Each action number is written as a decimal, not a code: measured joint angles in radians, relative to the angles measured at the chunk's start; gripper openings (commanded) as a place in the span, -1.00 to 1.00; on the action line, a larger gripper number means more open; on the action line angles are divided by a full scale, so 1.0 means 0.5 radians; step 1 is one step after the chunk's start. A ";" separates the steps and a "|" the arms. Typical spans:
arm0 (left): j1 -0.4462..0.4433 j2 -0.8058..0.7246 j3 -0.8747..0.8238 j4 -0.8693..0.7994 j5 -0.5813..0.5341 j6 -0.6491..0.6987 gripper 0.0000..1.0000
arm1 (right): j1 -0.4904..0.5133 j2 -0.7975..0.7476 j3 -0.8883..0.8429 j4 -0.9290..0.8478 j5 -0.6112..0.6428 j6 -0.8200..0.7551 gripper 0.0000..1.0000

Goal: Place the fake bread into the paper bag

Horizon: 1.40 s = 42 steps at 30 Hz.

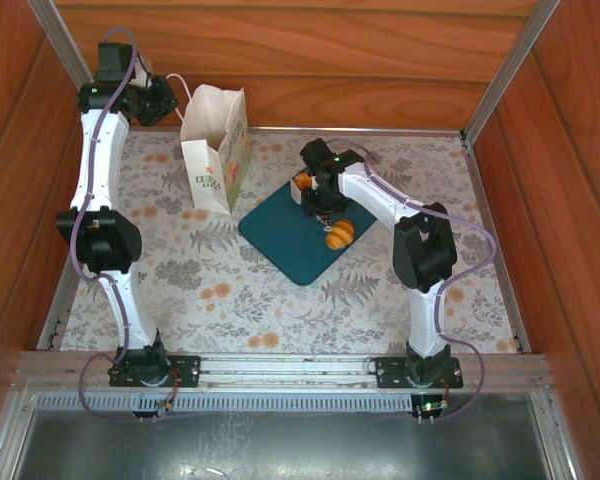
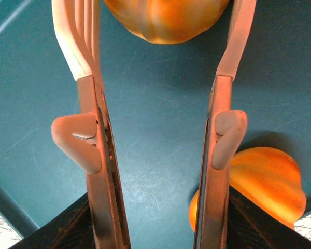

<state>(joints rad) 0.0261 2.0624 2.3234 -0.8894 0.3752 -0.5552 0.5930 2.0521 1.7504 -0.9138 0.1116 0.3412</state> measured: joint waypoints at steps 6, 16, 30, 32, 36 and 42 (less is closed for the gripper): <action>0.000 0.000 0.000 -0.001 0.002 0.000 -1.00 | -0.010 0.028 0.074 -0.023 0.002 -0.003 0.06; 0.000 0.000 0.000 -0.001 0.002 -0.002 -1.00 | -0.010 0.031 0.081 -0.043 -0.018 -0.022 -0.16; 0.000 0.000 0.011 -0.002 0.002 -0.005 -1.00 | -0.005 -0.295 -0.163 -0.043 -0.183 0.027 -0.23; 0.000 0.000 0.011 -0.002 0.002 -0.005 -1.00 | 0.005 -0.359 -0.212 -0.042 -0.196 0.044 -0.22; 0.000 0.000 0.011 -0.002 0.002 -0.005 -1.00 | 0.033 -0.468 -0.275 -0.041 -0.224 0.080 -0.23; 0.000 0.000 0.011 -0.002 0.002 -0.005 -1.00 | 0.085 -0.645 -0.272 -0.050 -0.242 0.125 -0.25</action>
<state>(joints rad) 0.0261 2.0624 2.3291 -0.8906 0.3759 -0.5575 0.6357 1.7298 1.6146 -0.9386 -0.0093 0.4038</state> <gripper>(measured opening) 0.044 0.403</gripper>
